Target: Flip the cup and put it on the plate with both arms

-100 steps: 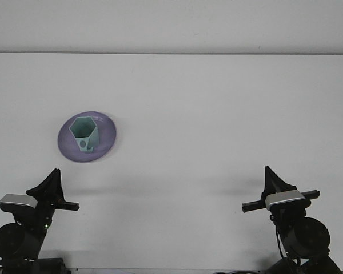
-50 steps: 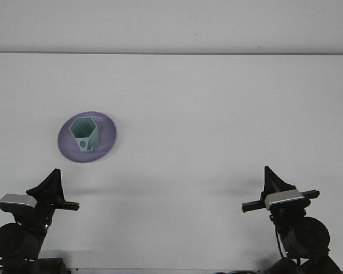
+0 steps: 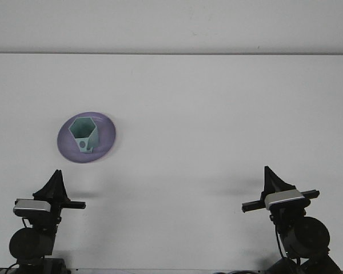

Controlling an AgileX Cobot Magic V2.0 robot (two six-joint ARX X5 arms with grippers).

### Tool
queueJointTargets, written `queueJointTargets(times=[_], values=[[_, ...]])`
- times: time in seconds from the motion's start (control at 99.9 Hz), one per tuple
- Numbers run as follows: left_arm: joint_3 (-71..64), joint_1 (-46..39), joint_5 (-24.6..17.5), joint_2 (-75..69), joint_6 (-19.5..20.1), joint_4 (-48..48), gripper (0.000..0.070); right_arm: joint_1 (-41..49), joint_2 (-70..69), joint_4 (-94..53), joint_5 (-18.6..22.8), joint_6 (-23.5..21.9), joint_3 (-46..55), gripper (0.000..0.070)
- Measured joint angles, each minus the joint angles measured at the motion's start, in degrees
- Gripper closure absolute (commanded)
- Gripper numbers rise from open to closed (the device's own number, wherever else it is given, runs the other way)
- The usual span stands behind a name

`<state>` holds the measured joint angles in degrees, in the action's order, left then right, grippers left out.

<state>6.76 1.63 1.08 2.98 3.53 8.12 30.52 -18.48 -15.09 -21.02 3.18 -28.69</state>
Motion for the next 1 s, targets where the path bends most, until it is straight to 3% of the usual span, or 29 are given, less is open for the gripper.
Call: queueJointTargets(times=[1.001], values=[[-4.9,0.7,0.3,-2.7,-1.5,0.1,0.0687,0.0,0.0,1.2,0.0,0.0,0.0,0.0699]])
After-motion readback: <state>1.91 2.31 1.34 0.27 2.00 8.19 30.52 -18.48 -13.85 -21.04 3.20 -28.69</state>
